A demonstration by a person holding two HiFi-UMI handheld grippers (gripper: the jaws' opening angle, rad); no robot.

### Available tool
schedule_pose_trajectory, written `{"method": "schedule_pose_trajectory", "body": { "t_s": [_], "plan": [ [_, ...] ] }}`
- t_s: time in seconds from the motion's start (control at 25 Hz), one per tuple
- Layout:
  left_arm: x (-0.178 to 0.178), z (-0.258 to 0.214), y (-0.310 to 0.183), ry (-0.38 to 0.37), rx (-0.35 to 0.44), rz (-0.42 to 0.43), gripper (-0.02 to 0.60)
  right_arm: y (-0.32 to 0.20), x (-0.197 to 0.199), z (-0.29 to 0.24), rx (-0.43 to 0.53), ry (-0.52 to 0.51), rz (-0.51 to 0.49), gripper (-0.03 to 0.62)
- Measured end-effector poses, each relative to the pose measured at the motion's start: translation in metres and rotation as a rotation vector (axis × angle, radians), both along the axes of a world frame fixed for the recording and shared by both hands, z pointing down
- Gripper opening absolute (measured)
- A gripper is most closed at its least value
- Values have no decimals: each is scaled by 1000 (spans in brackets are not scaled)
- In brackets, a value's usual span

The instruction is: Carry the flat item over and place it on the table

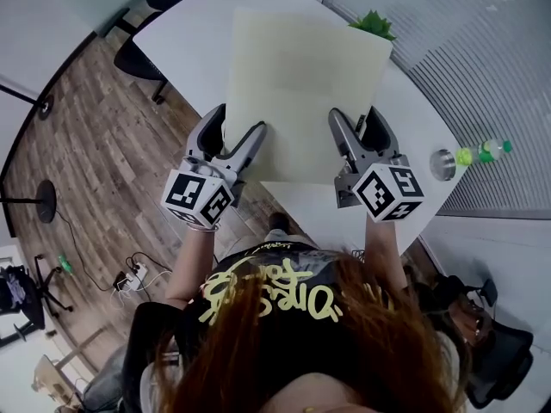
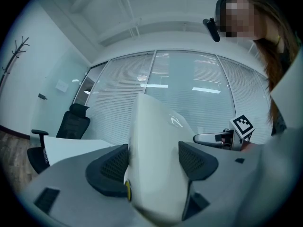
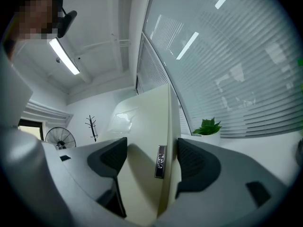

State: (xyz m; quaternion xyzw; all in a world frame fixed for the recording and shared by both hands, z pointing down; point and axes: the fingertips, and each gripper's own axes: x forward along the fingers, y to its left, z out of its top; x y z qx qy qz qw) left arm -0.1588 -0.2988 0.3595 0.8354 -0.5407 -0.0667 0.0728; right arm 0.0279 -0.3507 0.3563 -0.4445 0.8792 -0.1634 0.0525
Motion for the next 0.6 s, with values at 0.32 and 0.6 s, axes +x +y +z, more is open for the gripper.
{"method": "schedule_pose_trajectory", "body": {
  "t_s": [0.32,0.6],
  "plan": [
    [-17,-7,-13,10,-12,39,333,-6,-15,-7,-13,0,35,322],
    [-12,-14,-31,6,-10,108,333,-12,-8,-13,-15,-5,101,322]
  ]
}}
